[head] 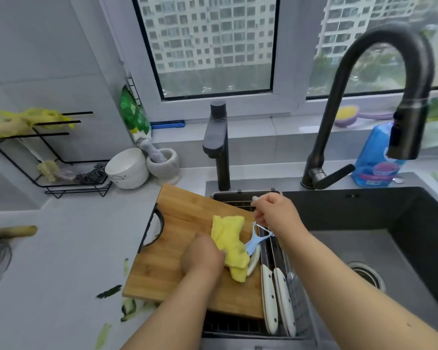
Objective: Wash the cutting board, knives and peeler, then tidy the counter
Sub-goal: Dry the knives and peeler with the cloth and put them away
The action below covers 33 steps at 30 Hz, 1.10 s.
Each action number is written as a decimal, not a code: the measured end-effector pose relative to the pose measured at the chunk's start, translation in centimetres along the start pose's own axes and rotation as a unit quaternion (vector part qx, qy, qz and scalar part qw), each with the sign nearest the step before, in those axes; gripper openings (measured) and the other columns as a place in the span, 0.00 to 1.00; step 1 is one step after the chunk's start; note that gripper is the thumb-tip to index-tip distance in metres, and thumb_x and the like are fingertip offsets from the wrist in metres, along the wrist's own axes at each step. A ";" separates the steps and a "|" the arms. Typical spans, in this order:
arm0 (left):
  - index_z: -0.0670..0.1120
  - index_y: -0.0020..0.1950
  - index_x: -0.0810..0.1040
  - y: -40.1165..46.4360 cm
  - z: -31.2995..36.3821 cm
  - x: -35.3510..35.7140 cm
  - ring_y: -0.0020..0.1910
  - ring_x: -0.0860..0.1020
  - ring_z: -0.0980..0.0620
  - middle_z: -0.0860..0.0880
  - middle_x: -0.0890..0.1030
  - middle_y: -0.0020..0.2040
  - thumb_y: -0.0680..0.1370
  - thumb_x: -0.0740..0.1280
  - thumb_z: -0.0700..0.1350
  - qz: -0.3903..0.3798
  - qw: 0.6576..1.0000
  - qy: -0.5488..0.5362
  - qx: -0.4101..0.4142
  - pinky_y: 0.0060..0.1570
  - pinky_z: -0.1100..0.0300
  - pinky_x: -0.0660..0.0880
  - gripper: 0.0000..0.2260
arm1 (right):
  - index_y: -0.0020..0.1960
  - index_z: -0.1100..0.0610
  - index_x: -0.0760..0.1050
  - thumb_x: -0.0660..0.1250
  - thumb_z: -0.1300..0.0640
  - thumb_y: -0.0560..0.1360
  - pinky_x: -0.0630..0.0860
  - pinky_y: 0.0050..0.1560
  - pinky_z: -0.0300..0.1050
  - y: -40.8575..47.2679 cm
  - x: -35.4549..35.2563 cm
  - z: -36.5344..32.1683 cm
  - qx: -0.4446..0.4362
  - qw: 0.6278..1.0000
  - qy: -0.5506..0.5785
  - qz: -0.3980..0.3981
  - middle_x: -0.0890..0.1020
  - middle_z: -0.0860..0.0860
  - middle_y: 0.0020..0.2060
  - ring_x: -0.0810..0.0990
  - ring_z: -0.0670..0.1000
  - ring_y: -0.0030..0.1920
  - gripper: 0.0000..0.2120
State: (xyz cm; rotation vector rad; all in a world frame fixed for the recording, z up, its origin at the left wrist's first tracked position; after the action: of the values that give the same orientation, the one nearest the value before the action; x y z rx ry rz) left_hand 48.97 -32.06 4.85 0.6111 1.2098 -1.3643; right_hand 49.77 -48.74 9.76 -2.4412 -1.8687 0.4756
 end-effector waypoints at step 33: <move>0.38 0.62 0.72 0.4 2.0 -4.6 0.60 0.75 0.43 0.40 0.75 0.61 0.66 0.57 0.31 -0.122 0.779 -0.615 -0.009 0.56 0.49 0.75 0.24 | 0.61 0.56 0.75 0.59 0.47 0.80 0.76 0.59 0.57 2.4 -1.8 0.8 0.051 0.976 0.131 -0.166 0.81 0.56 0.55 0.80 0.56 0.55 0.16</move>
State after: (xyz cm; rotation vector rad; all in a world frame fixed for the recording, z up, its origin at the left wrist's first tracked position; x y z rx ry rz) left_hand 50.86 -31.98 9.51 -0.4966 0.1955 -1.5140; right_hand 51.44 -51.22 8.84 -1.9596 -2.0192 0.2146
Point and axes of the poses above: each hand's wrist, its own y-axis towards the middle knuckle, its own x-axis out of the palm, z = x × y, the point moved 1 cm from there along y, towards the middle knuckle
